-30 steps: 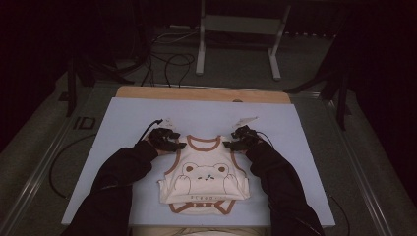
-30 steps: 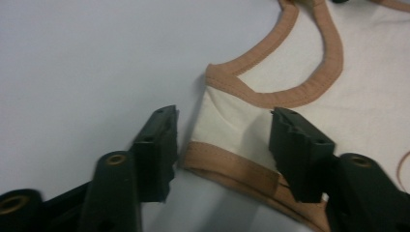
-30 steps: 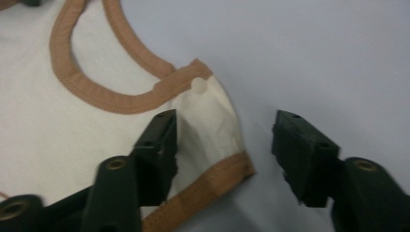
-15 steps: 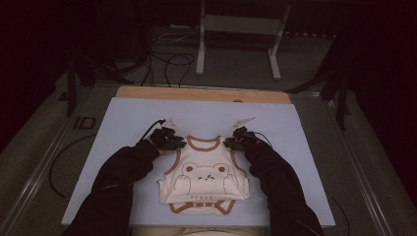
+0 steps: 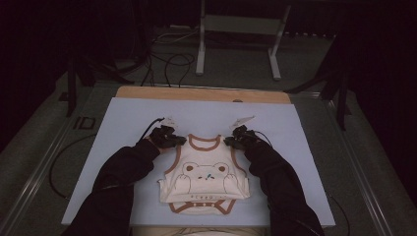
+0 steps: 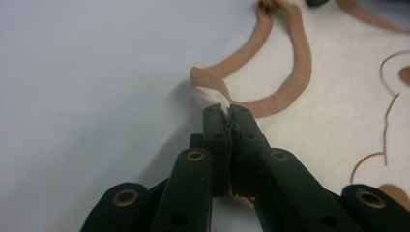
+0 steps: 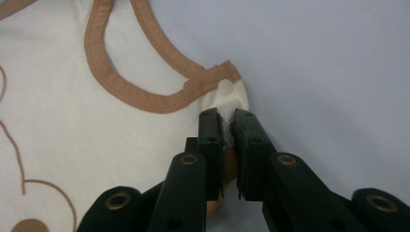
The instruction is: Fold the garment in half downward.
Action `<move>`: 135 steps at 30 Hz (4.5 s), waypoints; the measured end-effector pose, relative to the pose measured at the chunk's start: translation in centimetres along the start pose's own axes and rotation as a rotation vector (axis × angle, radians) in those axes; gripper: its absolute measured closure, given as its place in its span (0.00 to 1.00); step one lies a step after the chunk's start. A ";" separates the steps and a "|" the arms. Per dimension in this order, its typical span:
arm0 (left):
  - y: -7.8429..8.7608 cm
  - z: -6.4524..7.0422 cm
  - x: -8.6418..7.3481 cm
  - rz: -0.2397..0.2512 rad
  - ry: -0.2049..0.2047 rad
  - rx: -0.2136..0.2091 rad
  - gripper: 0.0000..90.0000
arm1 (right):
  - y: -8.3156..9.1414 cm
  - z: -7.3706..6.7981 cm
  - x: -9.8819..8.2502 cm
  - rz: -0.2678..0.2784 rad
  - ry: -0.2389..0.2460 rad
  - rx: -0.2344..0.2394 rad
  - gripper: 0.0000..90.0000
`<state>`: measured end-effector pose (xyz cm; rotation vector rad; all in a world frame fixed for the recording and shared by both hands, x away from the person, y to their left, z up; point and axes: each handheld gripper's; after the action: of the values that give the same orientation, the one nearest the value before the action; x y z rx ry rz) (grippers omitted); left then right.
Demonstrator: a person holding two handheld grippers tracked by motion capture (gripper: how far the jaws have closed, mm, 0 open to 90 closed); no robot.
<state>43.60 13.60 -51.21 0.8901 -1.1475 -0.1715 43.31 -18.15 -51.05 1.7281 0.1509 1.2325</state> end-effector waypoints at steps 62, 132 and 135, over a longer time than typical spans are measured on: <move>9.3 0.6 10.9 0.181 -0.122 0.119 0.98 | 9.3 1.5 9.9 0.252 0.027 -0.176 0.92; 9.7 9.4 1.0 0.203 -0.216 -0.046 0.98 | 11.4 -8.7 -1.0 0.310 0.111 -0.013 0.92; 9.5 9.8 0.4 0.201 -0.218 -0.052 0.98 | 11.2 -9.1 -1.5 0.298 0.114 -0.003 0.92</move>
<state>32.56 14.48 -43.17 0.7172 -1.4218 -0.1356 30.97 -19.20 -43.49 1.7209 -0.0435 1.5487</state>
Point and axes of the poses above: each handheld gripper's, and its own axes: y roughly backward along the jaws, x roughly out of its top, z roughly to its right
